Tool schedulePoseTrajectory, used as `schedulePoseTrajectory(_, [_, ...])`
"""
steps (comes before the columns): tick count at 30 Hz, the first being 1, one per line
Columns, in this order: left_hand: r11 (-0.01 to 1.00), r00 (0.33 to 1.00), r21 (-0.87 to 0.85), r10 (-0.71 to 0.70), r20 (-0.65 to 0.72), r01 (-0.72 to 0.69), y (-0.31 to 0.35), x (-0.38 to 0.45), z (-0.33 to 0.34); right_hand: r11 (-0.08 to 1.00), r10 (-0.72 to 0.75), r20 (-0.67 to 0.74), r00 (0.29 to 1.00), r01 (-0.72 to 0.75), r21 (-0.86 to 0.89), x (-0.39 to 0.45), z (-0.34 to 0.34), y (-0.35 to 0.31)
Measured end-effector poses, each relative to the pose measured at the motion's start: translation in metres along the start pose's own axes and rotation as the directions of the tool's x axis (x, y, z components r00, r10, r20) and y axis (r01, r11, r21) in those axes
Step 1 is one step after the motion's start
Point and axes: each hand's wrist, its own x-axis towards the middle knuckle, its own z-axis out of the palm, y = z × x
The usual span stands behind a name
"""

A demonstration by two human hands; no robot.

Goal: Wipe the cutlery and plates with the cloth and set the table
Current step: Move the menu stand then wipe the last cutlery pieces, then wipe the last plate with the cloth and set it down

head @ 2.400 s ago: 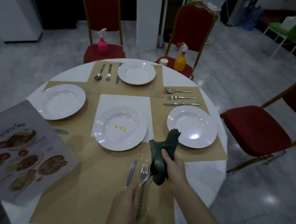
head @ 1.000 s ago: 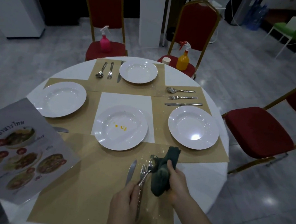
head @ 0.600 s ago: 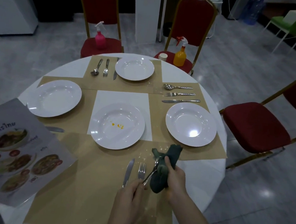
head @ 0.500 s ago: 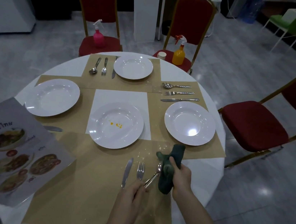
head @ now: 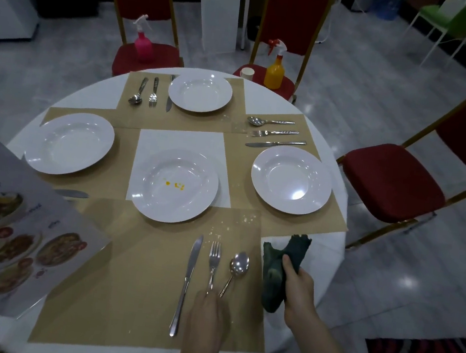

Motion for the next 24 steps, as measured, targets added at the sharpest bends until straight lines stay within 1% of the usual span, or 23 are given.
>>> schedulePoseTrajectory(1, [0.999, 1.000, -0.038, -0.015, -0.015, 0.014, 0.004, 0.001, 0.001, 1.000, 0.000, -0.001, 1.000, 0.000, 0.000, -0.001, -0.001, 0.001])
schedulePoseTrajectory(2, [0.998, 0.999, -0.052, -0.031, 0.019, 0.032, 0.008, 0.002, 0.001, 1.000, 0.000, 0.002, 1.000, 0.000, 0.000, -0.002, -0.002, 0.001])
schedulePoseTrajectory(3, [0.997, 1.000, -0.071, -0.014, 0.012, 0.015, 0.008, 0.003, 0.004, 1.000, 0.002, 0.010, 1.000, -0.002, 0.002, -0.003, -0.003, 0.002])
schedulePoseTrajectory(6, [0.998, 0.995, -0.041, -0.033, 0.099, 0.037, 0.006, 0.006, 0.005, 1.000, 0.003, 0.049, 0.999, -0.003, 0.009, -0.007, -0.005, 0.005])
schedulePoseTrajectory(7, [0.999, 0.993, -0.037, -0.008, 0.119, 0.012, 0.004, 0.009, 0.004, 1.000, 0.001, 0.061, 0.998, -0.002, 0.007, -0.009, -0.004, 0.005])
schedulePoseTrajectory(10, [0.996, 0.982, 0.047, 0.066, 0.178, -0.076, 0.001, 0.019, 0.003, 1.000, 0.004, 0.101, 0.995, -0.004, -0.008, -0.013, 0.000, 0.005])
schedulePoseTrajectory(13, [0.990, 0.978, 0.084, 0.099, 0.184, -0.116, -0.001, 0.023, 0.002, 1.000, 0.015, 0.149, 0.989, -0.014, -0.006, -0.017, 0.008, 0.003])
schedulePoseTrajectory(15, [0.992, 0.984, 0.072, 0.097, 0.147, -0.108, -0.004, 0.024, -0.003, 1.000, 0.010, 0.175, 0.985, -0.009, -0.011, -0.019, 0.016, 0.000])
schedulePoseTrajectory(16, [0.995, 0.989, 0.037, 0.084, 0.118, -0.089, -0.006, 0.025, -0.008, 1.000, 0.006, 0.189, 0.982, -0.004, -0.013, -0.020, 0.020, -0.003])
schedulePoseTrajectory(17, [0.998, 0.994, -0.035, 0.061, 0.087, -0.059, -0.009, 0.026, -0.014, 1.000, 0.000, 0.203, 0.979, 0.003, -0.015, -0.021, 0.025, -0.005])
schedulePoseTrajectory(19, [0.965, 0.999, -0.258, -0.038, 0.020, 0.042, -0.022, 0.034, -0.029, 0.999, -0.035, 0.237, 0.971, 0.039, -0.016, -0.021, 0.036, -0.010])
schedulePoseTrajectory(20, [0.925, 0.992, -0.364, -0.123, -0.021, 0.107, -0.031, 0.043, -0.038, 0.997, -0.061, 0.263, 0.963, 0.069, -0.019, -0.021, 0.043, -0.013])
schedulePoseTrajectory(22, [0.802, 0.949, -0.557, -0.306, -0.075, 0.215, -0.051, 0.069, -0.059, 0.993, -0.099, 0.327, 0.940, 0.116, -0.031, -0.021, 0.060, -0.021])
schedulePoseTrajectory(24, [0.669, 0.896, -0.689, -0.440, -0.064, 0.279, -0.068, 0.099, -0.079, 0.989, -0.096, 0.364, 0.926, 0.129, -0.068, -0.019, 0.079, -0.030])
